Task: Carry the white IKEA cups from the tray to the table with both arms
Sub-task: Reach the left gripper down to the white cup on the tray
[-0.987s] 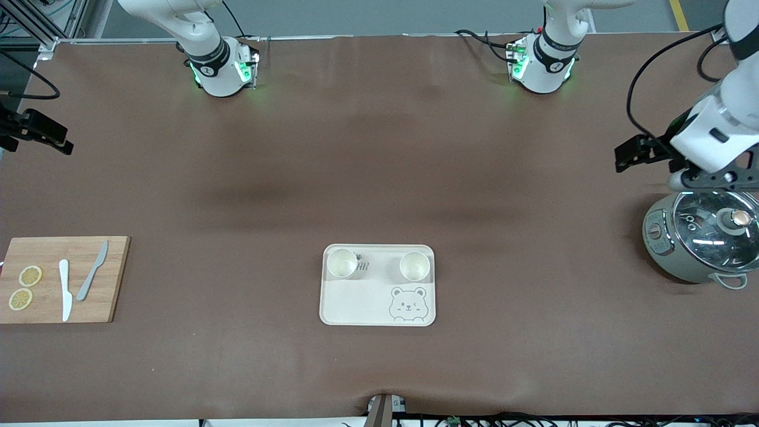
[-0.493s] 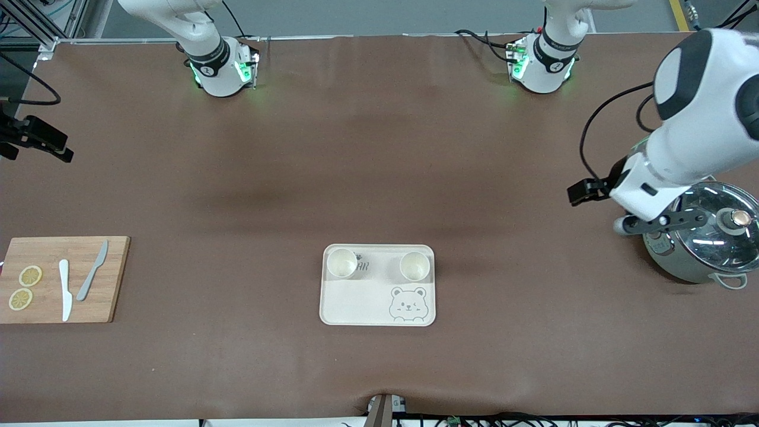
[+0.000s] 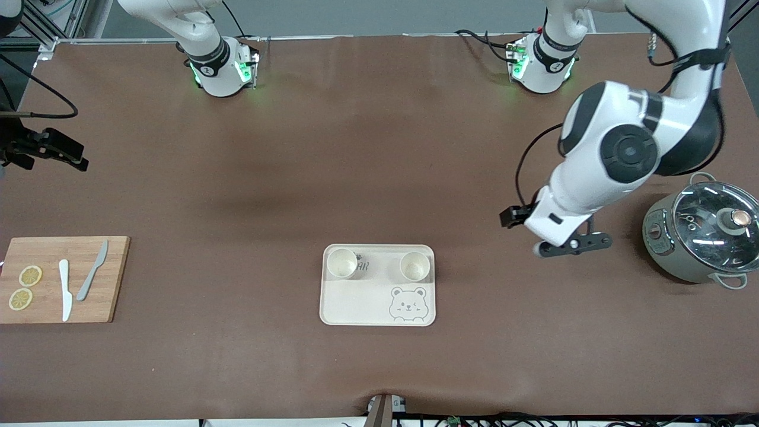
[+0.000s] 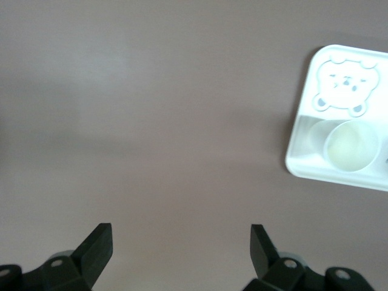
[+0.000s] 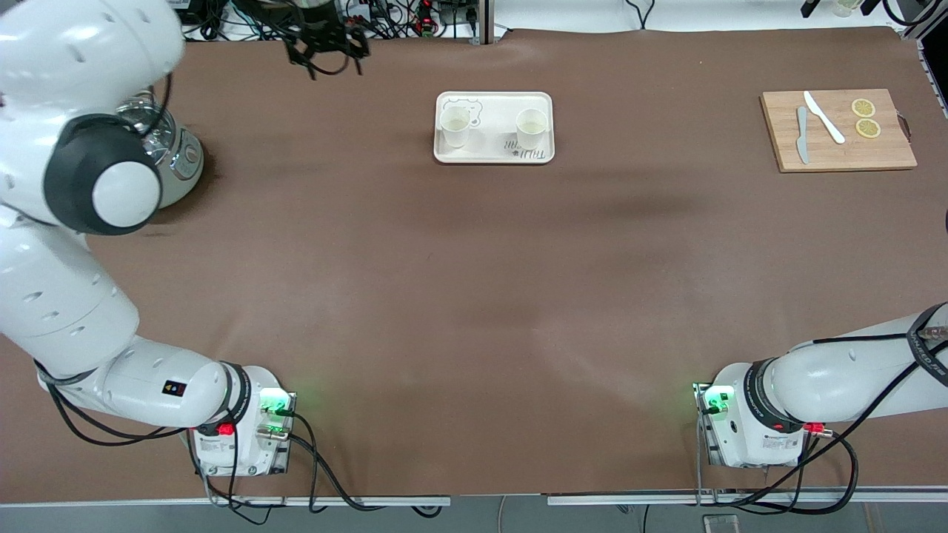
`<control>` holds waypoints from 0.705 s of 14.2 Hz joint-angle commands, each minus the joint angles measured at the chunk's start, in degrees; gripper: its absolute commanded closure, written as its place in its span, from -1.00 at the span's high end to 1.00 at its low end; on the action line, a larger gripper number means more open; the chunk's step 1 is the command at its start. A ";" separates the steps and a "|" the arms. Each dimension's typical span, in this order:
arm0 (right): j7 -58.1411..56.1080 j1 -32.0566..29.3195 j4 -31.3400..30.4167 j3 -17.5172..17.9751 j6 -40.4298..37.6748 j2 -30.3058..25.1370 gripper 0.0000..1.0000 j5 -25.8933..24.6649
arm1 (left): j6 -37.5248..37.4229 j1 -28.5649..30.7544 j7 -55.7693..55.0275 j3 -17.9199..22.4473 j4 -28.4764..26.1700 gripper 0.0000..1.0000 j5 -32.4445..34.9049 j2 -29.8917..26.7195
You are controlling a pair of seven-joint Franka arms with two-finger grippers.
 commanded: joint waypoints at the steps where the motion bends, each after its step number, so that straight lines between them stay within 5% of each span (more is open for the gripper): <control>1: -0.03 -0.02 1.44 -0.04 -0.29 1.69 1.00 0.89 | 3.23 -2.79 -3.17 0.08 5.09 1.00 0.49 5.45; 7: -0.11 -0.72 1.61 -0.22 3.31 3.53 1.00 1.68 | 14.13 -7.37 -11.62 0.09 8.08 0.97 0.57 14.59; 10: -0.03 -0.72 1.61 -0.31 5.07 5.81 1.00 2.83 | 18.97 -8.60 -13.01 0.09 9.31 0.73 0.49 18.47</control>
